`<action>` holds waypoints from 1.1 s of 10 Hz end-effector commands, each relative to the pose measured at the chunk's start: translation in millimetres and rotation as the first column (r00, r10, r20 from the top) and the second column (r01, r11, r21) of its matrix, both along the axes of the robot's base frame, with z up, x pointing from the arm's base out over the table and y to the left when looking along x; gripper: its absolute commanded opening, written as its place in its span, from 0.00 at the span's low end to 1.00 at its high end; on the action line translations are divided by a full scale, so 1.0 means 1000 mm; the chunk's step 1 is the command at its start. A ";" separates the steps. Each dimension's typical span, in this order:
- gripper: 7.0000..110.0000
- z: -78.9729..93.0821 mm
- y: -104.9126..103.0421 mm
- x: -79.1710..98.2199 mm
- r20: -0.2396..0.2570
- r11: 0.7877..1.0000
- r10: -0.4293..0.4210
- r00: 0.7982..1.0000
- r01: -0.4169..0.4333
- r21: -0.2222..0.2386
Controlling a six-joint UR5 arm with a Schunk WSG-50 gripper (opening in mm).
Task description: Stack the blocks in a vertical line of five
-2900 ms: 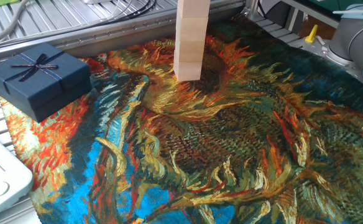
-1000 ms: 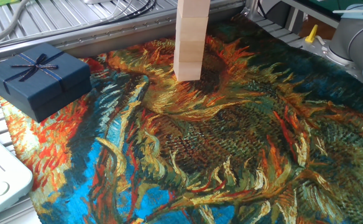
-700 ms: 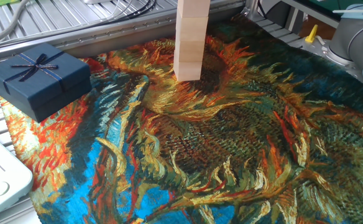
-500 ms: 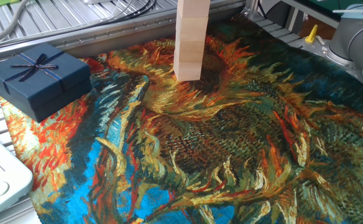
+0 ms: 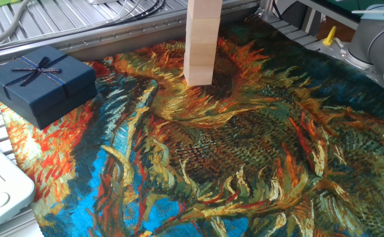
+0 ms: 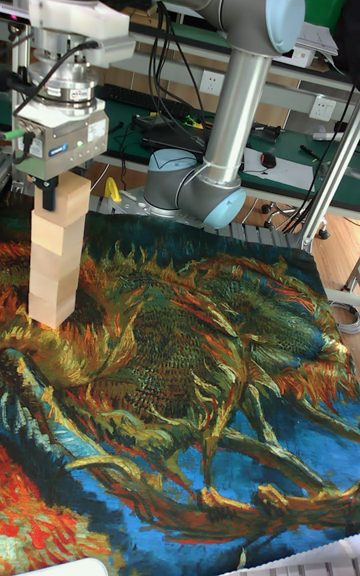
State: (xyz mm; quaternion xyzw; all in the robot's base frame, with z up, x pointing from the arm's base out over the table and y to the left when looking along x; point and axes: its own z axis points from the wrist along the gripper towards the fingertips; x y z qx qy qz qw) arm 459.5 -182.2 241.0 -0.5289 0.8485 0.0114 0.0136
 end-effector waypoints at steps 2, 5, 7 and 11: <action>0.57 0.003 -0.003 -0.001 0.001 1.000 -0.002 1.000 0.002 -0.007; 0.57 0.004 -0.005 -0.005 -0.010 1.000 -0.006 1.000 0.006 -0.013; 0.57 0.004 -0.008 -0.009 -0.019 1.000 -0.013 1.000 0.012 -0.023; 0.57 0.004 -0.010 -0.011 -0.024 1.000 -0.010 1.000 0.009 -0.026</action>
